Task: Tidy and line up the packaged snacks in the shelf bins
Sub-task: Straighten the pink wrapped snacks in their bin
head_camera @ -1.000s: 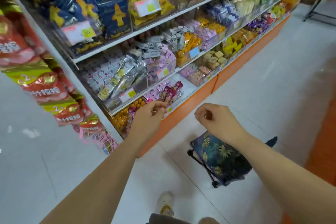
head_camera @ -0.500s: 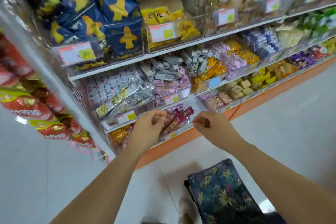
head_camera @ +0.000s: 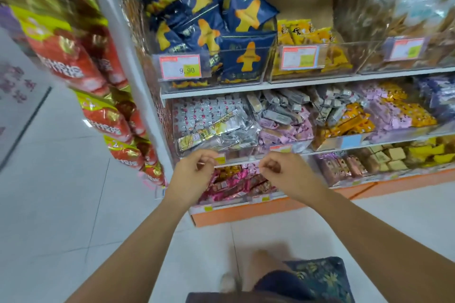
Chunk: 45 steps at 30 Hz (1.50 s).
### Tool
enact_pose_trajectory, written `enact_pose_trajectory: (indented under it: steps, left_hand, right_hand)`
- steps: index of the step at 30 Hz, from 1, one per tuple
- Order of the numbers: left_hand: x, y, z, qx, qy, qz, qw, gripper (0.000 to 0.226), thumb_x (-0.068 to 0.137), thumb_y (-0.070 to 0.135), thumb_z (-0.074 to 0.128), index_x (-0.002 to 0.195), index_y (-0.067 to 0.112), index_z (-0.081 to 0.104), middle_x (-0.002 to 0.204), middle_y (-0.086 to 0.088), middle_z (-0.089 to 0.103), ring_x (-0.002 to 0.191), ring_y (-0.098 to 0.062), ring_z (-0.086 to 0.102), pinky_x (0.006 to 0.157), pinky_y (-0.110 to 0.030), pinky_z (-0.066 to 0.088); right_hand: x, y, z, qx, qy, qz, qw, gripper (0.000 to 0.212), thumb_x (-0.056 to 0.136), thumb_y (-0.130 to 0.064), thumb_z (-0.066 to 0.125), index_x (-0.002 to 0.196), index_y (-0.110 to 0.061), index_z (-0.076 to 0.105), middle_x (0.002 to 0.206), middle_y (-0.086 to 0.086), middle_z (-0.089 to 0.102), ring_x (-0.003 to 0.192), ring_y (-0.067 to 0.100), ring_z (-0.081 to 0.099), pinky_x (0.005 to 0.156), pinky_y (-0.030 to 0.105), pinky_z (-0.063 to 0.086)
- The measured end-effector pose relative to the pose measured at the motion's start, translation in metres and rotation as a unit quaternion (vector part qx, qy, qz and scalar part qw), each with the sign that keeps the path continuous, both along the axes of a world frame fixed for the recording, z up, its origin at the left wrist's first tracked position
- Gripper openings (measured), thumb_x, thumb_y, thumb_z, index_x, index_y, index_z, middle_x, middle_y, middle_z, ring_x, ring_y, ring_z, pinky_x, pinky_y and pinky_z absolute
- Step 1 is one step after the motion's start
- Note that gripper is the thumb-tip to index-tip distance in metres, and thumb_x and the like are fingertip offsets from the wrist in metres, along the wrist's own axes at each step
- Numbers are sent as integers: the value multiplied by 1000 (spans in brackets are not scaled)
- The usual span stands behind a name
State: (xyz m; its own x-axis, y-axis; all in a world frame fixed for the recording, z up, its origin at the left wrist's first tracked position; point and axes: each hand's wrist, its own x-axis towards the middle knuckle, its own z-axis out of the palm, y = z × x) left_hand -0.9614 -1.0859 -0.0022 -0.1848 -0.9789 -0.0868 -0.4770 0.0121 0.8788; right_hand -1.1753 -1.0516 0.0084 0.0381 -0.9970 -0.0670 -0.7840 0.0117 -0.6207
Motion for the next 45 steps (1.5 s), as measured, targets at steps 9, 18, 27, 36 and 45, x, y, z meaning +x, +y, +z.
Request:
enact_pose_trajectory:
  steps: [9,18,27,36,45]
  left_hand:
    - [12,0,-4,12,61,54,997,25,92,4,51,90,26,63,90,5,67,79,-17,60,64,-15,45]
    - [31,9,-2,-31,91,120,988,28,91,-1,51,76,21,59,94,17,63,66,5,55,58,-5,42]
    - [9,17,-28,2,61,164,985,13,94,15,54,92,24,64,92,7,68,78,-12,62,68,-23,47]
    - [-75,-10,-62,37,31,110,993,17,92,6,55,93,21,63,75,10,62,58,2,51,56,-15,38]
    - [-182,-34,-90,4,-8,160,987,17,92,9,55,92,22,65,69,13,61,62,-2,58,62,-16,44]
  right_hand:
    - [21,-31,12,25,13,56,998,11,90,-16,58,95,-16,68,84,-11,63,78,2,59,76,17,47]
    - [50,-73,5,14,7,107,994,10,92,-16,58,96,-15,68,88,-7,65,74,-6,54,62,2,39]
    - [7,-72,-11,25,8,123,992,8,90,-11,60,89,-16,66,79,-18,58,72,-8,51,64,1,37]
    - [-85,-73,-44,43,14,86,995,6,87,-8,64,87,-9,70,74,-6,65,71,11,62,69,14,45]
    - [-163,-111,-69,13,-8,147,989,9,85,-7,63,86,-13,70,68,-21,59,69,-10,57,67,6,41]
